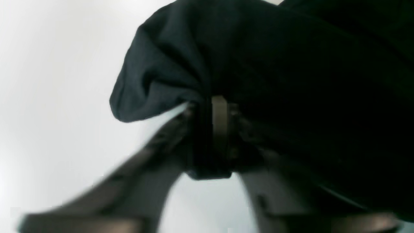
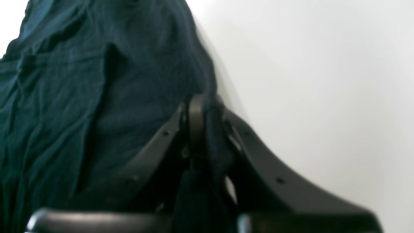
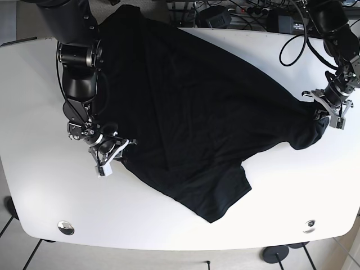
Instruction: Fold the T-shirt properly
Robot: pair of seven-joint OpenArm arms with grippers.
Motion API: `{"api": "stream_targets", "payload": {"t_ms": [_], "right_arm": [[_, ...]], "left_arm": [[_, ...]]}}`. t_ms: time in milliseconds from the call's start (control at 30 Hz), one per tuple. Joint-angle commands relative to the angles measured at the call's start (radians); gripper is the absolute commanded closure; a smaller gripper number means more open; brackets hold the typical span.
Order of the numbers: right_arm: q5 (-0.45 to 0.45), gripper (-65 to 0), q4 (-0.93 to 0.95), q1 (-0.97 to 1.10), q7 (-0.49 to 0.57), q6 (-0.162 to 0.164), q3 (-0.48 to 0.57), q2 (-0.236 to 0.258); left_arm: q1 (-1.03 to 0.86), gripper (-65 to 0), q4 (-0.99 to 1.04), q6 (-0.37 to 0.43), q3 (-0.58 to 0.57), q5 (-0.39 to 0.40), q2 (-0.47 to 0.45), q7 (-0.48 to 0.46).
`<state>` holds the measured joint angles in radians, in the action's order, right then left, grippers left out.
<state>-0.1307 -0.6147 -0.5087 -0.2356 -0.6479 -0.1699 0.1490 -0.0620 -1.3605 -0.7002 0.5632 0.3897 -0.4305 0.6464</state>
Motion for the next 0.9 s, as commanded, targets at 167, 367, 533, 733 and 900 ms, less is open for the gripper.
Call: {"api": "stream_targets", "payload": {"t_ms": [167, 367, 533, 733, 900], "right_arm": [[0.004, -2.1, -0.017, -0.018, 0.002, -0.003, -0.001, 0.005], [0.004, -2.1, -0.017, -0.02, 0.0, -0.003, -0.001, 0.001], [0.004, -2.1, -0.017, -0.021, 0.002, -0.003, -0.001, 0.002], [0.004, -2.1, -0.017, -0.02, 0.002, -0.003, -0.001, 0.002], [0.004, -2.1, -0.017, -0.018, 0.002, -0.003, -0.001, 0.002]], "left_arm": [[0.012, -36.0, -0.013, 0.002, 0.143, 0.019, -0.02, 0.151], [-0.023, -32.5, -0.004, 0.002, 0.24, 0.148, -0.026, 0.257], [0.058, -32.9, -0.004, 0.002, 0.217, 0.151, -0.018, 0.253], [0.169, -32.9, 0.132, 0.002, 0.2, 0.156, -0.018, 0.253], [0.238, -32.9, 0.31, 0.002, 0.275, 0.153, -0.023, 0.253]]}}
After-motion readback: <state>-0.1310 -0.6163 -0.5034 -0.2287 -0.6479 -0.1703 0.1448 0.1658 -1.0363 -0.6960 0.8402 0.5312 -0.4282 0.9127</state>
